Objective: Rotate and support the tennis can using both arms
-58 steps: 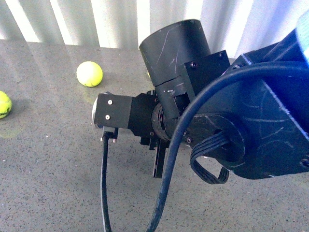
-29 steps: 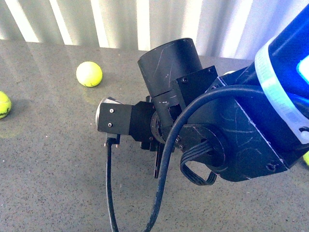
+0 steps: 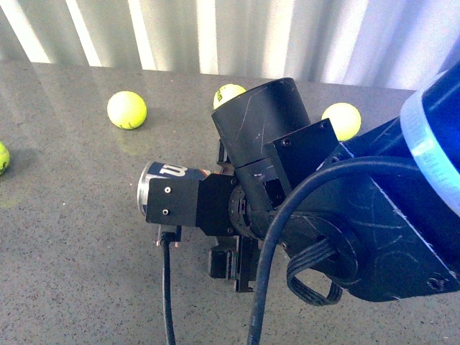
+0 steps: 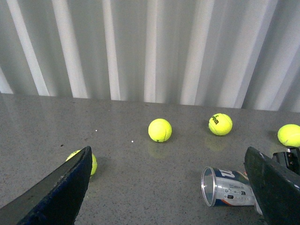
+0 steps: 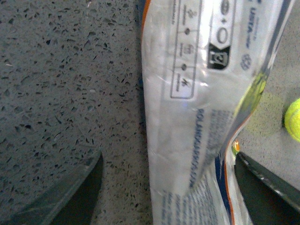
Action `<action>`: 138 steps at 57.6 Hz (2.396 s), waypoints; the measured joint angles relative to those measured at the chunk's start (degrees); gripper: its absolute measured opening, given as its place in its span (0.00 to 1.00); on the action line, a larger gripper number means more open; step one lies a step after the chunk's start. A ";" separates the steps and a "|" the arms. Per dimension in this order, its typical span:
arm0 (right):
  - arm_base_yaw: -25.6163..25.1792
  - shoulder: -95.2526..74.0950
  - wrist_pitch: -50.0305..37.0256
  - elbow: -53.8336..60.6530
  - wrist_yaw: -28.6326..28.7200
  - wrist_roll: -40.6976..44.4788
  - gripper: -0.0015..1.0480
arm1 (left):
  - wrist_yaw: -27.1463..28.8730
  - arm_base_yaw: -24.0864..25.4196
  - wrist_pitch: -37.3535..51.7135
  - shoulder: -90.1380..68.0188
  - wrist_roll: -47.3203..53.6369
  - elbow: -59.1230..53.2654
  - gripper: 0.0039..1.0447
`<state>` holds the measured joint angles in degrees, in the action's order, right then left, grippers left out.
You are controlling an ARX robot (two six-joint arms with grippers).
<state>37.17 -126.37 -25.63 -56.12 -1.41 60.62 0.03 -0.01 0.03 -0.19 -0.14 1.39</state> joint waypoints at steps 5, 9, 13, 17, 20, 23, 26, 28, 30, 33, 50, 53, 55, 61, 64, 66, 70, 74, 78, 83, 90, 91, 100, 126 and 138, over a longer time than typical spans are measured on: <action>-0.28 1.27 -0.59 1.53 0.02 0.24 0.94 | 0.00 0.00 0.00 0.00 0.00 0.00 0.94; -0.55 2.45 -1.27 3.04 0.04 0.55 0.92 | 0.00 0.00 0.00 0.00 0.00 0.00 0.94; -0.90 3.82 -1.75 4.63 0.26 0.72 0.93 | 0.00 0.00 0.00 0.00 0.00 0.00 0.94; -1.38 5.22 -2.21 6.16 0.22 1.11 0.93 | 0.00 0.00 0.00 0.00 0.00 0.00 0.94; -2.05 6.71 -2.54 7.72 0.20 1.57 0.93 | 0.00 0.00 0.00 0.00 0.00 0.00 0.94; -2.89 8.26 -2.95 9.33 0.20 1.77 0.93 | 0.00 0.00 0.00 0.00 0.00 0.00 0.94; -3.80 10.34 -3.13 11.37 0.33 1.60 0.93 | 0.00 0.00 0.00 0.00 0.00 0.00 0.94; -4.28 11.87 -3.13 12.63 1.11 0.68 0.93 | 0.00 0.00 0.00 0.00 0.00 0.00 0.94; -4.59 13.16 -3.15 13.66 1.88 -0.42 0.93 | 0.00 0.00 0.00 0.00 0.00 0.00 0.94; -5.03 15.52 -3.96 15.61 2.32 -2.40 0.93 | 0.00 0.00 0.00 0.00 0.00 0.00 0.94; -17.81 34.88 -26.51 32.02 -11.28 -23.74 0.93 | 0.00 0.00 0.00 0.00 0.00 0.00 0.94; -24.70 41.86 -24.26 34.95 -16.48 -30.75 0.93 | 0.00 0.00 0.00 0.00 0.00 0.00 0.94; -28.44 45.72 -22.40 36.44 -18.16 -33.38 0.93 | 0.00 0.00 0.00 0.00 0.00 0.00 0.94; -37.64 58.38 -16.96 39.63 -19.89 -38.29 0.93 | 0.00 0.00 0.00 0.00 0.00 0.00 0.94; -40.59 66.42 -14.47 40.89 -21.00 -39.17 0.93 | 0.00 0.00 0.00 0.00 0.00 0.00 0.94; -41.53 73.40 -12.39 41.62 -22.21 -39.76 0.93 | 0.00 0.00 0.00 0.00 0.00 0.00 0.94; -41.00 82.58 -11.43 42.69 -24.26 -39.21 0.93 | 0.00 0.00 0.00 0.00 0.00 0.00 0.94; -39.69 90.68 -11.69 43.60 -24.46 -38.23 0.92 | 0.00 0.00 0.00 0.00 0.00 0.00 0.94; -40.04 97.92 0.98 41.48 -11.45 -43.58 0.82 | 0.02 0.00 0.00 0.00 0.00 0.00 0.94; -37.66 106.84 16.35 42.47 0.46 -52.37 0.67 | -0.02 0.00 0.00 0.00 0.00 0.00 0.94; -37.16 111.69 19.89 47.78 1.42 -57.40 0.48 | 0.07 0.00 0.00 0.00 0.00 0.00 0.94; -37.18 112.08 19.93 48.33 1.36 -57.75 0.45 | 0.07 0.00 0.00 0.00 0.00 0.00 0.94; -37.16 116.56 22.71 50.07 1.31 -59.56 0.16 | 0.00 0.00 0.00 0.00 0.00 0.00 0.94; -37.22 124.26 25.99 53.83 1.44 -59.93 0.03 | 0.00 0.00 0.00 0.07 0.00 0.00 0.94; -37.22 126.11 25.83 55.82 1.46 -60.02 0.03 | 0.00 0.00 0.00 0.07 0.00 0.00 0.94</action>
<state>-0.05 -0.25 0.21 -0.30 0.05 0.60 0.03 -0.01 0.03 -0.12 -0.14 1.39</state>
